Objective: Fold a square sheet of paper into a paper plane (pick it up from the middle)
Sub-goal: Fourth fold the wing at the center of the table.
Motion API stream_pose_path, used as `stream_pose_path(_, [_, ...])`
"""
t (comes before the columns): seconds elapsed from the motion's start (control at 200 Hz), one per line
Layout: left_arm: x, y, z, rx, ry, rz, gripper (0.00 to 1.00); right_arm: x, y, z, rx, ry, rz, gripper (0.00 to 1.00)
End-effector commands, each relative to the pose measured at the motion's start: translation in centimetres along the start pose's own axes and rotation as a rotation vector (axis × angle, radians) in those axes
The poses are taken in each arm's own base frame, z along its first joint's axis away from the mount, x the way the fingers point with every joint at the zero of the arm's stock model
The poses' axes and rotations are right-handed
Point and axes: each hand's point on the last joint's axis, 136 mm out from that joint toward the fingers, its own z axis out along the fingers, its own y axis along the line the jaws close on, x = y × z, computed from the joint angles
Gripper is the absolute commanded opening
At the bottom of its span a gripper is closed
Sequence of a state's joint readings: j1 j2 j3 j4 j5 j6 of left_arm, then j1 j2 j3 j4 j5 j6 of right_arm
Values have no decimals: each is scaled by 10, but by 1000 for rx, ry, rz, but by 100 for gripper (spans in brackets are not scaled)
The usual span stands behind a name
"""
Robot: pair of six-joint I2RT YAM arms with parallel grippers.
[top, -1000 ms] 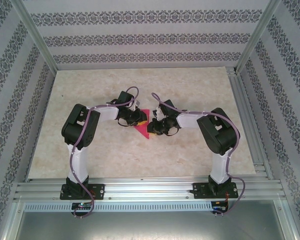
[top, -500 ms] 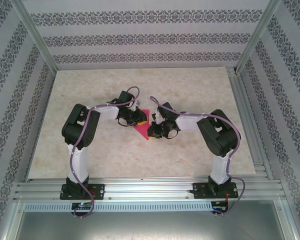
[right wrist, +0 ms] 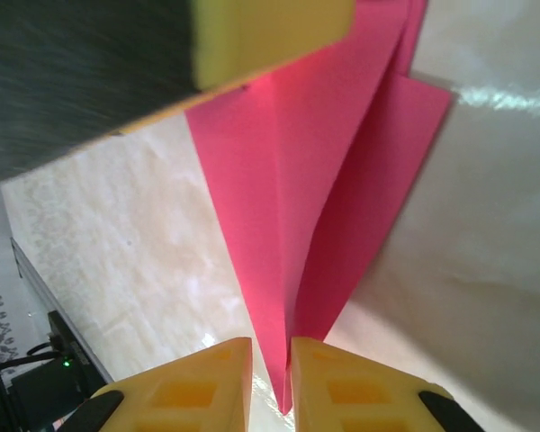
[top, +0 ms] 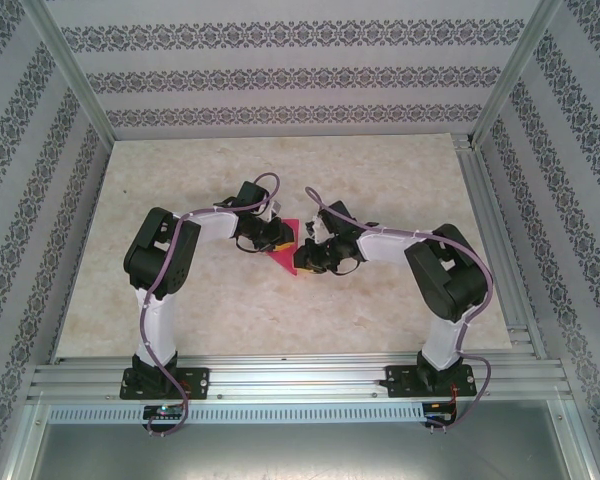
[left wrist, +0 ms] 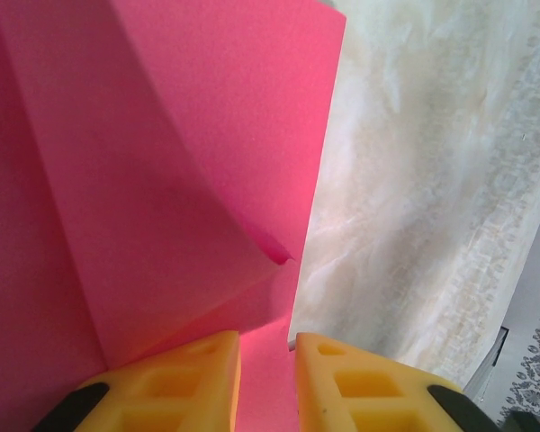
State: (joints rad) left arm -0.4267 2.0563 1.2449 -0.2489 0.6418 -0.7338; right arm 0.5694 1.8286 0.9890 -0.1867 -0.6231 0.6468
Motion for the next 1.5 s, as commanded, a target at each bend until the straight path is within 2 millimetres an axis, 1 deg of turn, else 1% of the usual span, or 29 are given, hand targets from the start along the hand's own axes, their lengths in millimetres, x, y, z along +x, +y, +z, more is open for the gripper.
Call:
stream_pose_path(0.0, [5, 15, 7, -61, 22, -1, 25, -8, 6, -12, -25, -49, 10, 19])
stream_pose_path(0.05, [5, 15, 7, -62, 21, -1, 25, -11, 4, -16, -15, -61, 18, 16])
stream_pose_path(0.09, [5, 14, 7, -61, 22, 1, 25, -13, 6, -19, -15, -82, 19, 16])
stream_pose_path(0.125, [5, 14, 7, -60, 21, 1, 25, -15, 10, -20, -31, -96, 22, 16])
stream_pose_path(0.15, [5, 15, 7, -60, 23, 0, 25, -15, 15, -20, -52, -93, 20, 13])
stream_pose_path(0.175, [5, 15, 7, -60, 22, -1, 25, -14, 18, -19, -71, -87, 19, 11])
stream_pose_path(0.215, [5, 14, 7, -60, 23, 2, 25, -14, 22, -18, -88, -85, 13, 10])
stream_pose_path(0.45, [6, 15, 7, -58, 28, 2, 25, -21, 25, -2, -96, -70, 17, 9])
stream_pose_path(0.56, [7, 16, 8, -59, 30, 0, 25, -18, 17, 12, -84, -24, 27, 10])
stream_pose_path(0.644, [6, 16, 9, -59, 33, 1, 25, -17, 10, 17, -65, -25, 36, 10])
stream_pose_path(0.794, [5, 14, 8, -55, 29, 5, 25, -6, -13, 29, -26, 10, 72, 9])
stream_pose_path(0.914, [6, 13, 8, -54, 33, 3, 25, 0, -27, 38, -9, 35, 98, 9])
stream_pose_path(0.944, [5, 13, 8, -54, 30, 4, 25, 0, -27, 39, -13, 29, 96, 9])
stream_pose_path(1.049, [6, 13, 8, -53, 33, 4, 25, 1, -22, 38, -46, 36, 95, 9])
stream_pose_path(1.114, [6, 14, 7, -55, 32, 4, 25, -2, -19, 32, -39, 22, 82, 9])
stream_pose_path(1.194, [6, 13, 7, -55, 31, 4, 25, -9, 1, 19, -109, -15, 57, 10])
stream_pose_path(1.244, [6, 14, 7, -55, 33, 5, 25, -10, 9, 12, -136, -21, 57, 10])
stream_pose_path(1.294, [6, 14, 7, -59, 32, 7, 25, -8, 14, 9, -154, -10, 52, 11])
stream_pose_path(1.399, [6, 13, 6, -58, 31, 7, 25, -4, 14, 9, -154, -4, 53, 11])
stream_pose_path(1.494, [7, 14, 7, -60, 32, 8, 25, 3, 6, 18, -135, 29, 50, 12])
